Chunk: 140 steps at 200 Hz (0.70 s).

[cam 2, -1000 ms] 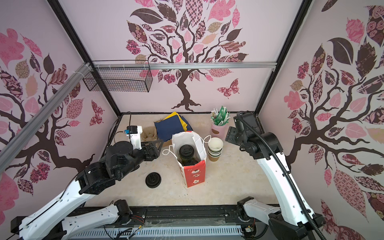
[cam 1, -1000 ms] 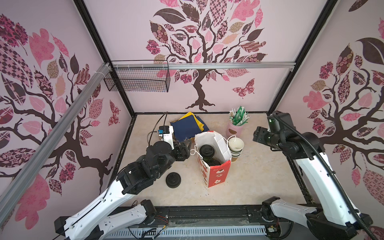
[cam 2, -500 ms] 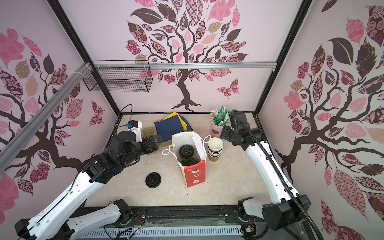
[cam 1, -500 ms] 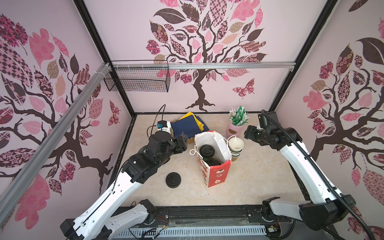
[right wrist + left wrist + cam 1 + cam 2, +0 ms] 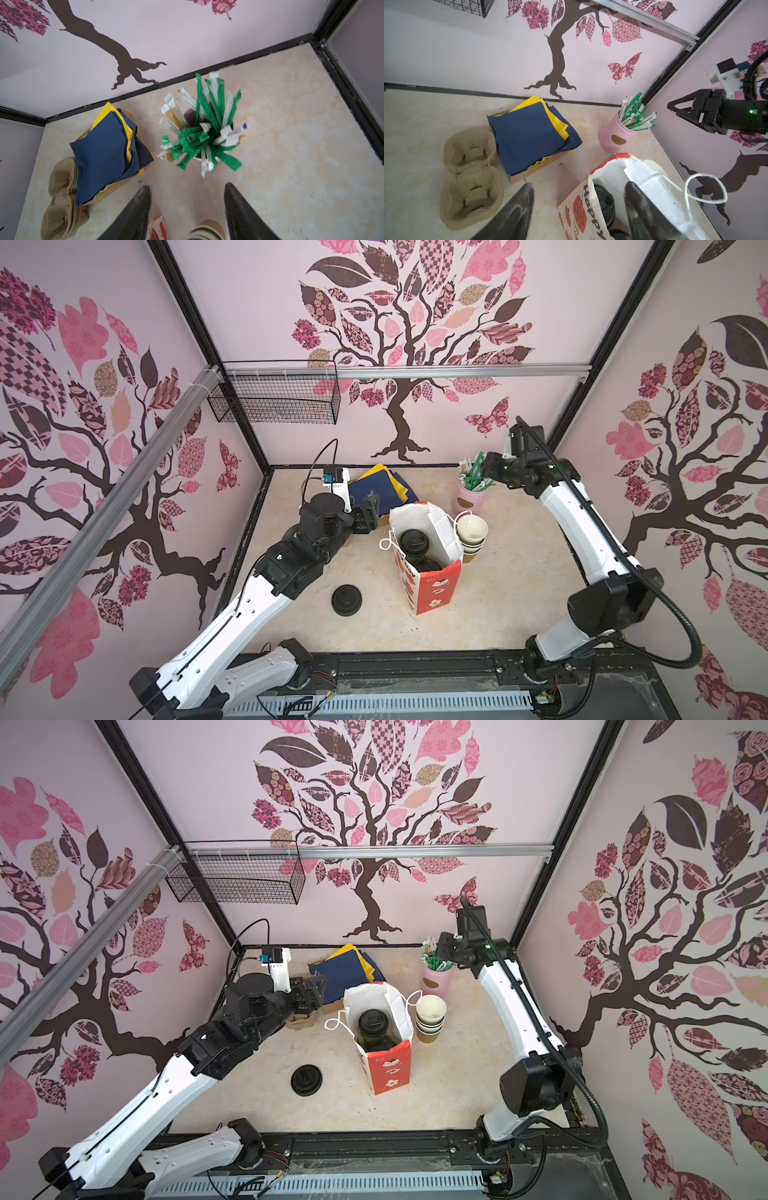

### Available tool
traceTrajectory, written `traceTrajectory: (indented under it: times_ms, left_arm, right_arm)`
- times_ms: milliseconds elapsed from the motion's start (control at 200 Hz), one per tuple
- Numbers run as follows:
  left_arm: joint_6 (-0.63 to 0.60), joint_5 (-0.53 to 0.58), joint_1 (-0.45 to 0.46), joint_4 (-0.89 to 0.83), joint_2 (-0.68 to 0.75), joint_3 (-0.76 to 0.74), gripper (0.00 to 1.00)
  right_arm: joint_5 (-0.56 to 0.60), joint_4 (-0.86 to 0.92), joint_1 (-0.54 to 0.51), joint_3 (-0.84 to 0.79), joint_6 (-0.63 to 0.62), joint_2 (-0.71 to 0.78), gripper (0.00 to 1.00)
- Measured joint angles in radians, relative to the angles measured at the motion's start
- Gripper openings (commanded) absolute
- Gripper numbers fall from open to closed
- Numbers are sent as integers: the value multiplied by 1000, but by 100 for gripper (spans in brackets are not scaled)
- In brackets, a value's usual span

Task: Pack the takeout coffee
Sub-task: 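Open the right gripper off the cup lid and lift it away from the bag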

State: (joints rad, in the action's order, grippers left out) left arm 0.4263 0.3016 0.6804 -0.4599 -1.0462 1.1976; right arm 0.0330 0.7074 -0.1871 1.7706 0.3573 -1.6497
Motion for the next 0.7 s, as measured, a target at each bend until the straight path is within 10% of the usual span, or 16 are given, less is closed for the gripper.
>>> traceTrajectory:
  times_ms: [375, 700]
  left_arm:
    - [-44, 71, -5, 92, -122, 1, 72]
    - [-42, 119, -9, 113, -124, 1, 72]
  right_arm:
    - [19, 6, 50, 436, 8, -375, 50]
    - [11, 6, 64, 486, 4, -491, 52]
